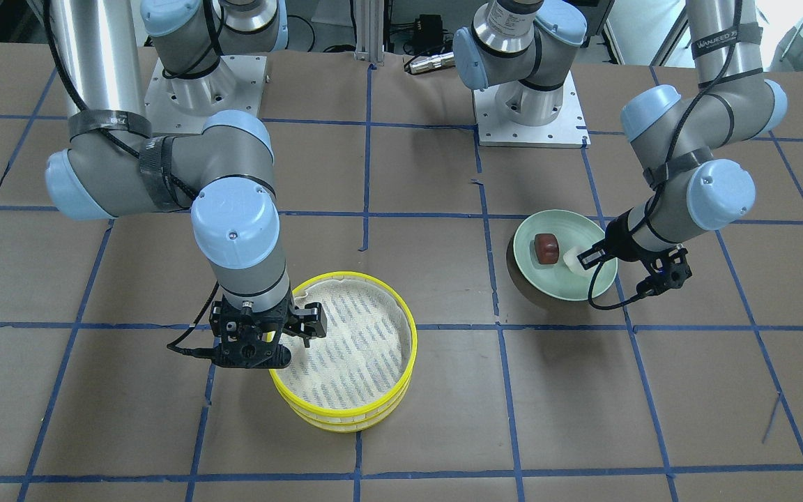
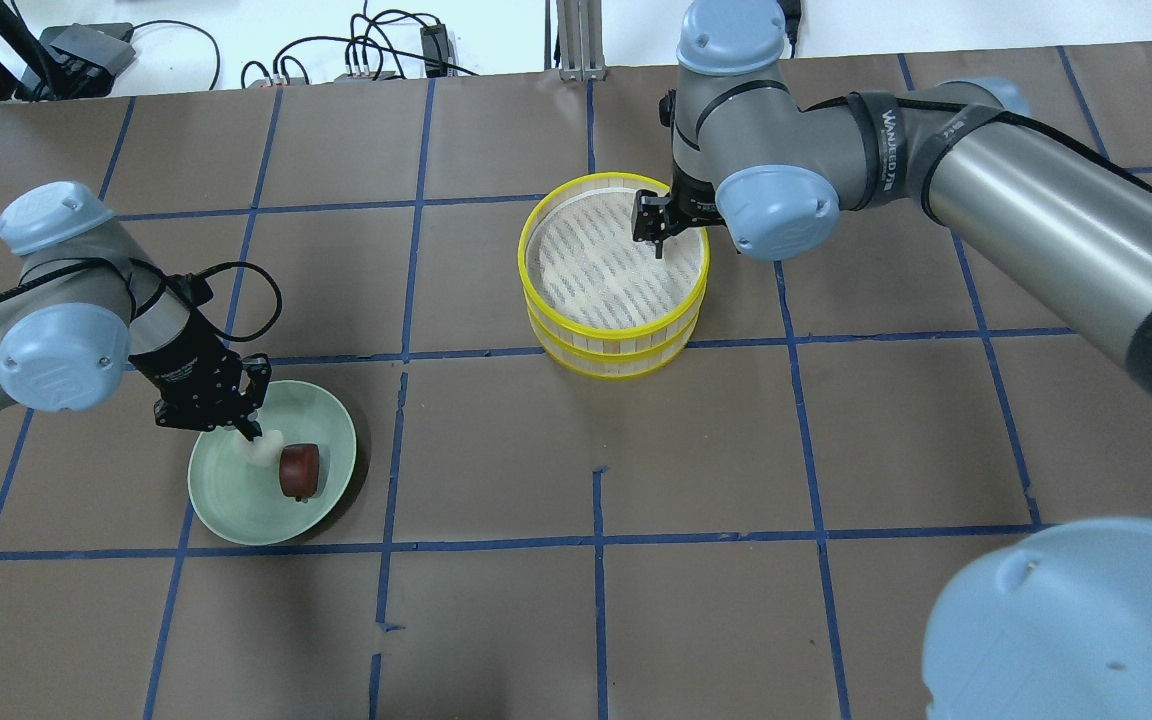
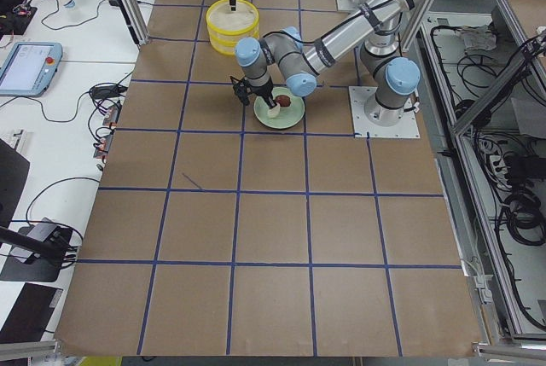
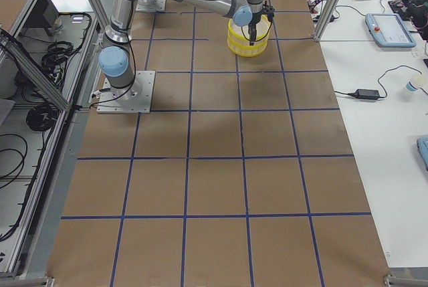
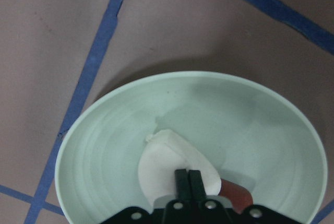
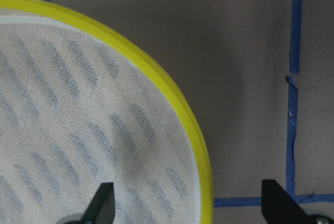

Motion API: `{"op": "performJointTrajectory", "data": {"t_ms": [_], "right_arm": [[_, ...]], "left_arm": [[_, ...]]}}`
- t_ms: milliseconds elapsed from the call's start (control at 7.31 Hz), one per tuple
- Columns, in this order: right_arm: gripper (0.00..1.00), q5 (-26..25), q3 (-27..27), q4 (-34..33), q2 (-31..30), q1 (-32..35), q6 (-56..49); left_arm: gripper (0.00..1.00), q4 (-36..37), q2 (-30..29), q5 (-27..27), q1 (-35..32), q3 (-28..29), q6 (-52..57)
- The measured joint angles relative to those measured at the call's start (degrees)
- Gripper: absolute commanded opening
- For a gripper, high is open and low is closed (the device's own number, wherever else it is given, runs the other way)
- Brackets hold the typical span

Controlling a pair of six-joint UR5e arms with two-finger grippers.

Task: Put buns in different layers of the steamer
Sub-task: 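Lift the white bun with left gripper while right lifts top steamer layer aside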

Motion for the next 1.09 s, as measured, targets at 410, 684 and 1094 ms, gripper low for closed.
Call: {"op": "performJointTrajectory", "data": {"t_ms": [410,684,1094], "right_arm": [[0.01,-0.01,-0.22,-0.25,-0.14,-0.17,0.49],[0.0,-0.39,-0.2,-0.37,-0.74,-0.3,0.22],[0.0,-0.6,-0.02,0.23,-2.81,-0.55,-0.29]], "left_arm": [[0.0,-1.13,4.89,0.24,-0.95,1.66,0.06],[0.0,-2.75,5.94,0.24,-2.32,4.79,-0.09],[0.0,-8.03,6.14,0.15,-5.72,12.25,-1.35]]}}
